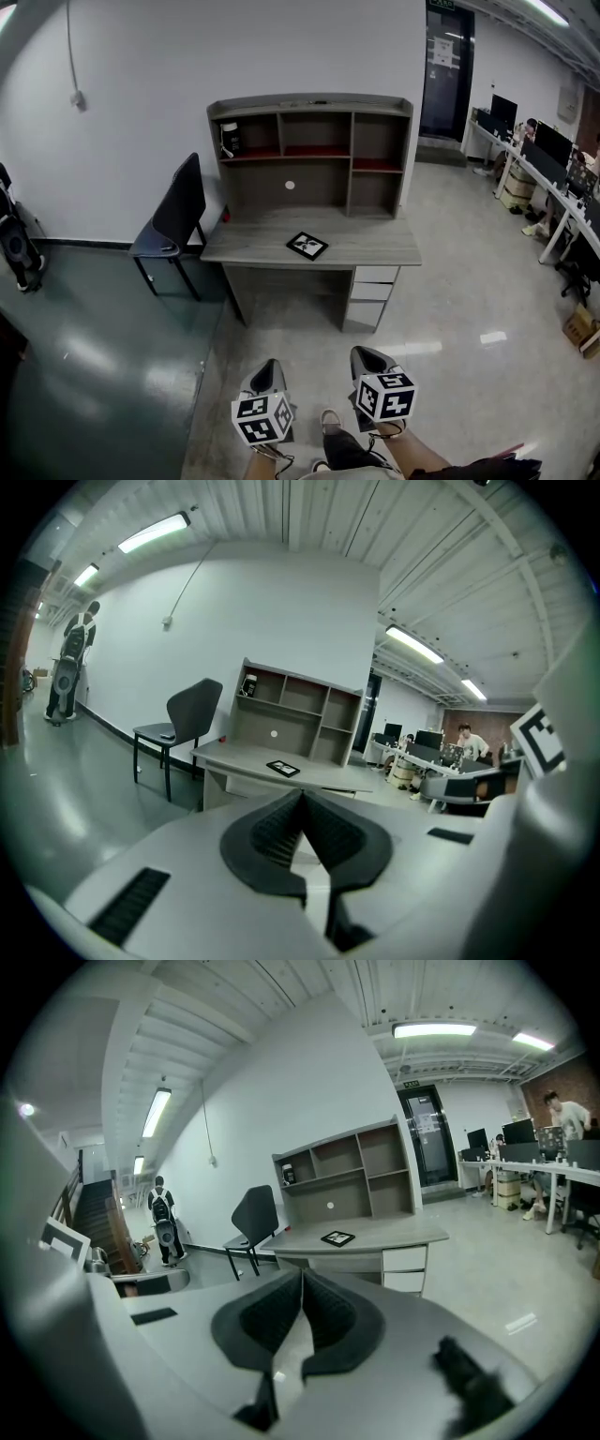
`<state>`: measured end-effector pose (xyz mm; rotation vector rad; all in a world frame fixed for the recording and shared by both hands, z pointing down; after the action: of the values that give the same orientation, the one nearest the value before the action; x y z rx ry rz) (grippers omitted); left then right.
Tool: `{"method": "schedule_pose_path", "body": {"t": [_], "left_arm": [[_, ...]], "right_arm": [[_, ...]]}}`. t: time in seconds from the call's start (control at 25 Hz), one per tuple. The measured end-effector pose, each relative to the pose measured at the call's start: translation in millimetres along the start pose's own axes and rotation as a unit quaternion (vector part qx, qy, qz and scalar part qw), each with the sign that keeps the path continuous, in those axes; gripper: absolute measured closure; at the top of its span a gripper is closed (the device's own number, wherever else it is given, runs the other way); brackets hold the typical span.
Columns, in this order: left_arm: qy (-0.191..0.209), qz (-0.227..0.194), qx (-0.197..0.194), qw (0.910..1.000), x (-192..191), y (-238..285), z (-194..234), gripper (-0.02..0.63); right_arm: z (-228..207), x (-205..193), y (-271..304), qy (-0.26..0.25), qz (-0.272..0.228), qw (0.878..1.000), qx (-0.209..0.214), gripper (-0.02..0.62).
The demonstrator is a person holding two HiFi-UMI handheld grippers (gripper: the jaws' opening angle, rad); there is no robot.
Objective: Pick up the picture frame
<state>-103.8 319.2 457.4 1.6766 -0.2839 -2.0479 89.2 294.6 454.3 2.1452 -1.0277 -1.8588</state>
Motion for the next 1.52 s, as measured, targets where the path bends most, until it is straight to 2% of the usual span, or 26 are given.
{"method": "schedule_pose_path", "body": {"t": [0.68,1.12,1.52], "left_arm": [[0.007,-0.005,0.015,0.9998,65.7,98.2,3.7,0.592],[0.008,0.007,0.009,0.9999,93.8,155.4,-3.1,0.592],[0.018,0.008,0.020,0.9996,123.0,198.5,0.2,0.592]], "right_arm": [[-44.5,73.3,87.0,0.012,-0.001,1.000,0.019,0.563],[-78.3,108.0,128.0,0.015,0.007,1.000,0.017,0.563],[-101.9,141.3,167.7,0.016,0.004,1.000,0.026,0.563]]}}
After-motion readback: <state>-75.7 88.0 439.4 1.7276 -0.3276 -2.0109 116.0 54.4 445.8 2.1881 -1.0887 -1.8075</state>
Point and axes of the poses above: the fingertips, and each gripper's own axes: y forward along the fingers, z to its left, x out of its top, the point moved 2 cm from there along -y, backward along the fingers, and after that the axes turned 8 degrees about z, right-handed, at the moved point
